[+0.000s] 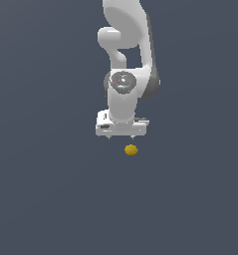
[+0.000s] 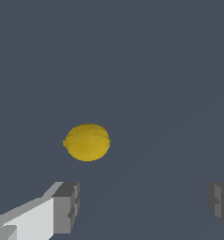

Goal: Pick up the object and move it to a goal position.

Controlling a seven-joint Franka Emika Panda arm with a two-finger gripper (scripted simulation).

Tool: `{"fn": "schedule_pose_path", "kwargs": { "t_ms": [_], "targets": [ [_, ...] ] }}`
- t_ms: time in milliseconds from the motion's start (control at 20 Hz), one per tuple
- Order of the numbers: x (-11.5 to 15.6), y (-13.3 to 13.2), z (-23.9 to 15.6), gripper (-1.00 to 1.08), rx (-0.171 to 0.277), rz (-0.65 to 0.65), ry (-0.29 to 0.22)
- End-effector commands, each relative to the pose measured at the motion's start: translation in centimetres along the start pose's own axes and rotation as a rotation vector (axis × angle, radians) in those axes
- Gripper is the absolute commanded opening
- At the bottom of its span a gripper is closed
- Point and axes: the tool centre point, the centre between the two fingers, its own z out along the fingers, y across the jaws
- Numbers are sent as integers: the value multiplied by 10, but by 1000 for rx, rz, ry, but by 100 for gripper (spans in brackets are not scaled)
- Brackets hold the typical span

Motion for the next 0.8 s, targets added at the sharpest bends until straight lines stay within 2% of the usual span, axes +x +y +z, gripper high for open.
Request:
{"fn": "schedule_pose_path", "kwargs": {
  "t_ms": [0,750],
  "targets": [
    [0,0,0,100,0,0,0],
    [6,-4,-1,100,6,-49,14]
  ]
}}
